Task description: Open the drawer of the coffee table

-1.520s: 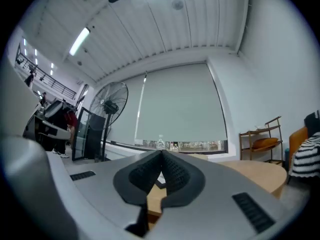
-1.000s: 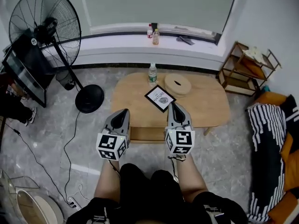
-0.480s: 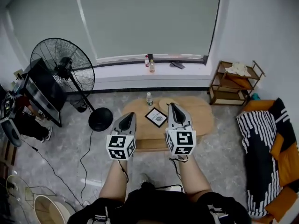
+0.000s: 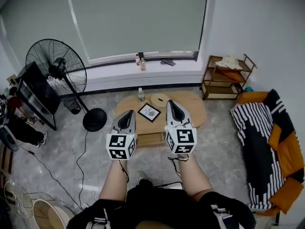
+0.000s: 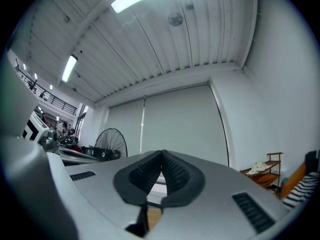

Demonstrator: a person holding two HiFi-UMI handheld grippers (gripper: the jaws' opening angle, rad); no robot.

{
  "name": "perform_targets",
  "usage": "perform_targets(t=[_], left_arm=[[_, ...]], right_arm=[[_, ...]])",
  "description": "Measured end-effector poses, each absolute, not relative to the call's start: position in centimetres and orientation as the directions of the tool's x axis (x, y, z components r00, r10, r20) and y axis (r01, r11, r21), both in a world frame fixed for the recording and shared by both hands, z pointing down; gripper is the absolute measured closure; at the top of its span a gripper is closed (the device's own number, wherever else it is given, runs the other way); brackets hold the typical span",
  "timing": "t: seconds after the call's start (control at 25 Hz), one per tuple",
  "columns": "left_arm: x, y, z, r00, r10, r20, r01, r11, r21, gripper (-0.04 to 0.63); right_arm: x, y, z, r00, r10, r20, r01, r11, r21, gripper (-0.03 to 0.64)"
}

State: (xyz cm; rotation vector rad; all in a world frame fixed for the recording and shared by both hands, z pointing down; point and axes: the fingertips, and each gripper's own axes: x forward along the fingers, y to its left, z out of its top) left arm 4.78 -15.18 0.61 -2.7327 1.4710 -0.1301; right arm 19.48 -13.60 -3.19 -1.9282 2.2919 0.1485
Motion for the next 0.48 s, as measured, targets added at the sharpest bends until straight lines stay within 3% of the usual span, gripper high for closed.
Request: perform_targets(t=[0.12, 0.48], left_arm=[[5.6, -13.8, 0.2, 0.544, -0.837, 0.055, -0.827, -0.546, -0.132, 0.574], [6.1, -10.8, -0.6, 0.544, -0.838, 0.043, -0.830, -0.545, -0.115, 0.574]], right_arm=[[20.2, -12.6, -3.0, -0.156, -0.972, -0.173, -0.986, 0.164, -0.030, 0.601], [20.7, -9.5, -3.5, -0.155, -0.969, -0.195, -0.987, 0.160, -0.011, 0.601]])
